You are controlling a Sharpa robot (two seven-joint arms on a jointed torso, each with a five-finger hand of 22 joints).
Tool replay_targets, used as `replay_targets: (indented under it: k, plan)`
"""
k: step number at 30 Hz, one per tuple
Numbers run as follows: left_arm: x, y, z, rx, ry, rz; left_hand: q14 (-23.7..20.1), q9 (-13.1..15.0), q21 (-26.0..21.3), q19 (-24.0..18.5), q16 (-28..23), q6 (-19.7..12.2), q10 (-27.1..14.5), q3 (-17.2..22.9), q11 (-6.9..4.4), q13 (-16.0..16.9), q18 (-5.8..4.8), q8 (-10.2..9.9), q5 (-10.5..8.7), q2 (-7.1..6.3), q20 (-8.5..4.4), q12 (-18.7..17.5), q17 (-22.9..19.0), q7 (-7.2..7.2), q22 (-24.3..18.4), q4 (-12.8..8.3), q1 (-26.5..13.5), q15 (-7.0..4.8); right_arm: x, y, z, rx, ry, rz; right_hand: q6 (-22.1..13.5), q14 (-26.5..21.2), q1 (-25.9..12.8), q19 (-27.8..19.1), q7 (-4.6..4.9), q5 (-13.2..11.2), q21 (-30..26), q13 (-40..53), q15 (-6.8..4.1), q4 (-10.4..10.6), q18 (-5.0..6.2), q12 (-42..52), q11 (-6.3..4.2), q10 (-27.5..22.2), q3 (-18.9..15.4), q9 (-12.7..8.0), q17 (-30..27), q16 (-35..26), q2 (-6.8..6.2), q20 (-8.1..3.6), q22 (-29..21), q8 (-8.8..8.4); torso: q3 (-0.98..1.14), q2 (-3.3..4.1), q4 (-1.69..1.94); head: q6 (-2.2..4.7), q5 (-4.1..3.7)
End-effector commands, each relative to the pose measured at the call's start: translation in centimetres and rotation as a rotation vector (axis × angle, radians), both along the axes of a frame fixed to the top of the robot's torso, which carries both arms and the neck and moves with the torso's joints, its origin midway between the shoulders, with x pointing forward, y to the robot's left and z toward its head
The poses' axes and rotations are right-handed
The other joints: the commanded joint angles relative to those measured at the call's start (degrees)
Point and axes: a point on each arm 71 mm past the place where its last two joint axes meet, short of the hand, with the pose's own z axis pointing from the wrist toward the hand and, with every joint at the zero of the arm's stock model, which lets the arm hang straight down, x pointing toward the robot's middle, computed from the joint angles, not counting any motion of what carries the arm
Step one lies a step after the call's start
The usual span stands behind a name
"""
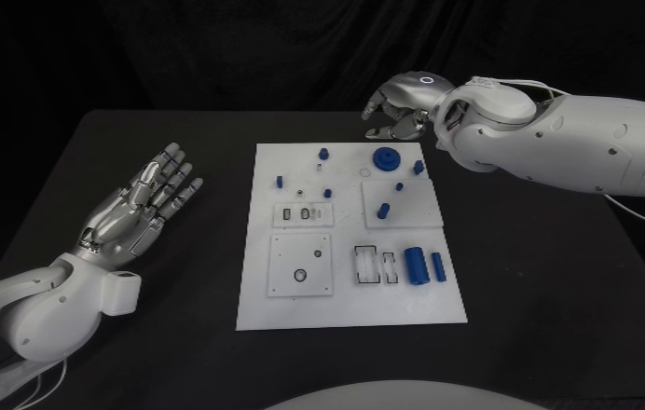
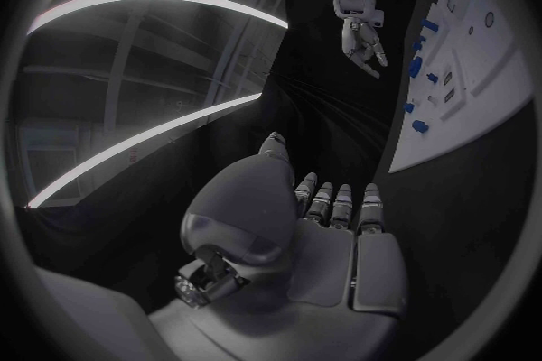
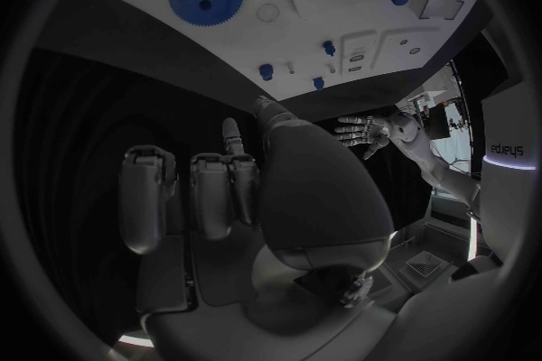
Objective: Assemble the parts on the task board
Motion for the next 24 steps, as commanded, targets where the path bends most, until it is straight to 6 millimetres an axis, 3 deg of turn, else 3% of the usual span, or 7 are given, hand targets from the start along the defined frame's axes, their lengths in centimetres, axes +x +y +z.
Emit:
replay_targets:
  k: [1, 9, 14, 24]
  plan:
    - [0.1, 0.2, 1.0, -0.080, -0.105, 0.036, -0.1, 0.1, -0.4, -0.1, -0.2, 0.0, -0.2, 0.4, -0.30, 0.0, -0.07, 0.1, 0.29, -0.06, 0.38, 0.1, -0.1, 0.30, -0.1, 0.0, 0.6, 0.32, 0.0, -1.1, -0.7, -0.014, 0.061, -0.090, 0.6, 5.0, -3.8, 0.5, -0.05, -2.4, 0.4, 15.7, 0.19, 0.8, -0.55, 1.9, 0.11, 6.7, -1.6, 0.2, 11.4, 0.8, 0.38, 0.06, 8.2, -0.61, -0.04, 0.06, -0.35, -0.01, 0.10]
    - [0.2, 0.2, 0.9, -0.080, -0.104, 0.034, -0.1, 0.1, -0.4, -0.1, -0.2, 0.0, -0.2, 0.4, -0.28, 0.0, -0.07, 0.0, 0.35, -0.05, 0.39, 0.1, -0.1, 0.32, -0.1, 0.0, 0.6, 0.34, -0.2, -2.5, -2.6, -0.030, 0.116, -0.145, 0.3, 6.0, -4.5, 1.6, 0.09, -3.3, 1.2, 15.7, 0.11, 0.5, -0.89, 1.9, 0.12, 6.7, -2.4, 0.2, 14.3, 1.9, 0.02, 0.01, 9.5, -1.56, -0.03, 0.04, -0.78, -0.25, 0.57]
    - [0.3, 0.2, 0.9, -0.080, -0.104, 0.032, -0.1, 0.1, -0.4, -0.1, -0.2, 0.0, -0.2, 0.4, -0.26, 0.0, -0.07, 0.0, 0.41, -0.04, 0.40, 0.1, -0.1, 0.33, -0.1, 0.0, 0.6, 0.36, -0.2, -2.8, -3.6, -0.038, 0.137, -0.156, -0.4, 6.1, -3.1, 1.7, 0.16, -3.4, 1.2, 15.7, 0.14, -0.1, -0.89, 1.9, 0.16, 6.7, -2.3, 0.1, 14.4, 2.0, -0.53, 0.01, 9.5, -2.24, 0.06, 0.03, -0.64, -0.40, 0.36]
    - [0.4, 0.1, 0.8, -0.081, -0.103, 0.028, -0.1, 0.0, -0.4, -0.1, -0.2, 0.0, -0.2, 0.5, -0.25, 0.0, -0.07, 0.0, 0.61, -0.01, 0.44, 0.0, -0.1, 0.39, -0.1, -0.1, 0.7, 0.43, -0.2, -3.1, -4.6, -0.054, 0.171, -0.175, -0.8, 5.9, -0.8, 1.5, 0.37, -2.2, 1.0, 15.7, 0.22, -1.2, -0.81, 1.9, 0.31, 6.7, -1.9, 0.0, 14.0, 1.8, -0.71, 0.08, 9.3, -2.72, -0.06, 0.01, -0.65, -0.48, 0.24]
